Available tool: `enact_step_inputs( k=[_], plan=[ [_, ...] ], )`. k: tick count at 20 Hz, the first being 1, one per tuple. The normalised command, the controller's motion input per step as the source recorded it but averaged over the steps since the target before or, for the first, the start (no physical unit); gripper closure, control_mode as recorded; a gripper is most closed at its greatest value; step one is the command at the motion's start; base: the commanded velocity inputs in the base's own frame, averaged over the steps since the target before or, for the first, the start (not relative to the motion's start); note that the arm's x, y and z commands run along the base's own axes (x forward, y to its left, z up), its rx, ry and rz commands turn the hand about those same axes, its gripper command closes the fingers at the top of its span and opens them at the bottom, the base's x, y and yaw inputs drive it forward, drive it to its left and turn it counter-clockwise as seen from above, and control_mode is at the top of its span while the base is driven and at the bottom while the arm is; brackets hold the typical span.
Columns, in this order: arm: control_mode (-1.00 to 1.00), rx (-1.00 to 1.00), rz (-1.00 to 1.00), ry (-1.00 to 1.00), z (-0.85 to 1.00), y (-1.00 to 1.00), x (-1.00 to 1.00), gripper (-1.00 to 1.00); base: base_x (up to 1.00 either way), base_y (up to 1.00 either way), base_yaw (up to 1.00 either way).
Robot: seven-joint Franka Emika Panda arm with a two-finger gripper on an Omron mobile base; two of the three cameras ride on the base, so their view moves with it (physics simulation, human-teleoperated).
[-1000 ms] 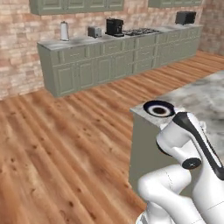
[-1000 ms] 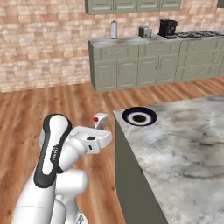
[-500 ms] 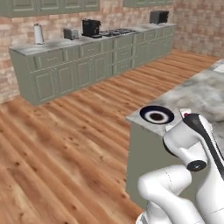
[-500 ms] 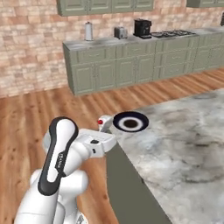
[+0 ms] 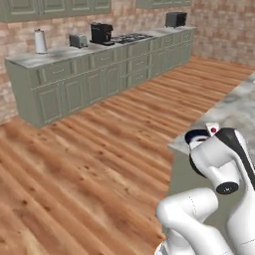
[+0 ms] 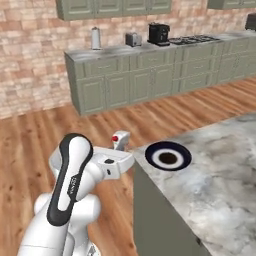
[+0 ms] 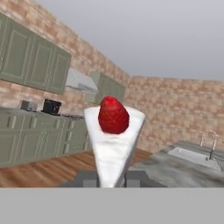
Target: Take the baked cake out of the oven and place it on the plate for cooling. Then close the oven door.
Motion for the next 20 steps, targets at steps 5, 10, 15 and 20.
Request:
enact_step_inputs(
  k=[5,10,15,20],
  plan=[
    [1.0,0.0,0.0,0.0,0.0,0.0,0.0,1.0,0.36,0.76,-0.39],
    [1.0,0.0,0.0,0.0,0.0,0.0,0.0,1.0,0.16,0.63,-0.48],
    [1.0,0.0,0.0,0.0,0.0,0.0,0.0,1.0,0.08,0.36,-0.49],
    [1.0,0.0,0.0,0.0,0.0,0.0,0.0,1.0,0.0,0.04,-0.38]
  ],
)
